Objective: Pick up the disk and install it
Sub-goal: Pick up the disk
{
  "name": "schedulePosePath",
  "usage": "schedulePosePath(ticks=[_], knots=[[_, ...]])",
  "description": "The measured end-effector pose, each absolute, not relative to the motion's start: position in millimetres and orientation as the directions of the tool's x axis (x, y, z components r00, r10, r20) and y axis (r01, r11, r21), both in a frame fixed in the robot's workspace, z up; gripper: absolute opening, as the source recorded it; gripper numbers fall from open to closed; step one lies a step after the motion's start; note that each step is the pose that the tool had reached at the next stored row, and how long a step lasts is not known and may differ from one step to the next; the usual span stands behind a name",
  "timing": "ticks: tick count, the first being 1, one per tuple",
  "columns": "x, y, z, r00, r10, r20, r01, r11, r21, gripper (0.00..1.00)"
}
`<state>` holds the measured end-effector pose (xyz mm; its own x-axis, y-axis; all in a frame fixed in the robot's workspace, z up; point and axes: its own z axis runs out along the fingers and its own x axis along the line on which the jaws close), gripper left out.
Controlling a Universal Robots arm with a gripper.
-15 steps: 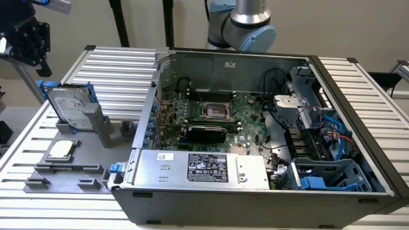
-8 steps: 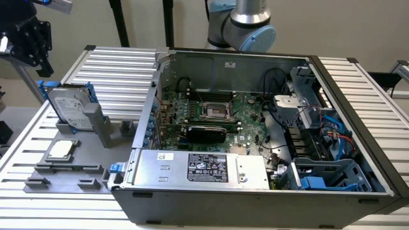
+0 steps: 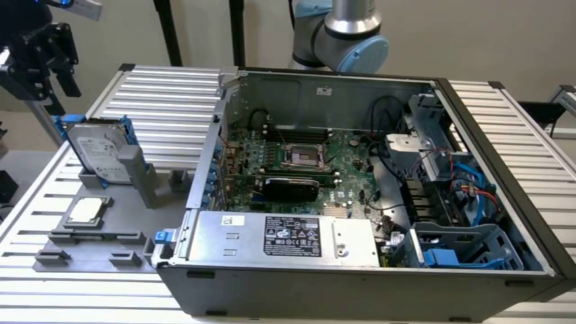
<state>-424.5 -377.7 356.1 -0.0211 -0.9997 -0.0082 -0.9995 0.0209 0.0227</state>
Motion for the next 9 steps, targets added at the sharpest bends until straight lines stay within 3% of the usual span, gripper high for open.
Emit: schedulePosePath(ticks=[2,3,9], knots=[[-424.5,-377.7,353.1,-0.021,-1.000,-0.008,-1.000,0.021,0.023,0.53],[-424.5,-377.7,351.1,-0.021,-1.000,-0.008,-1.000,0.021,0.023,0.60],[-424.5,-377.7,340.2,-0.021,-1.000,-0.008,-1.000,0.021,0.023,0.60]])
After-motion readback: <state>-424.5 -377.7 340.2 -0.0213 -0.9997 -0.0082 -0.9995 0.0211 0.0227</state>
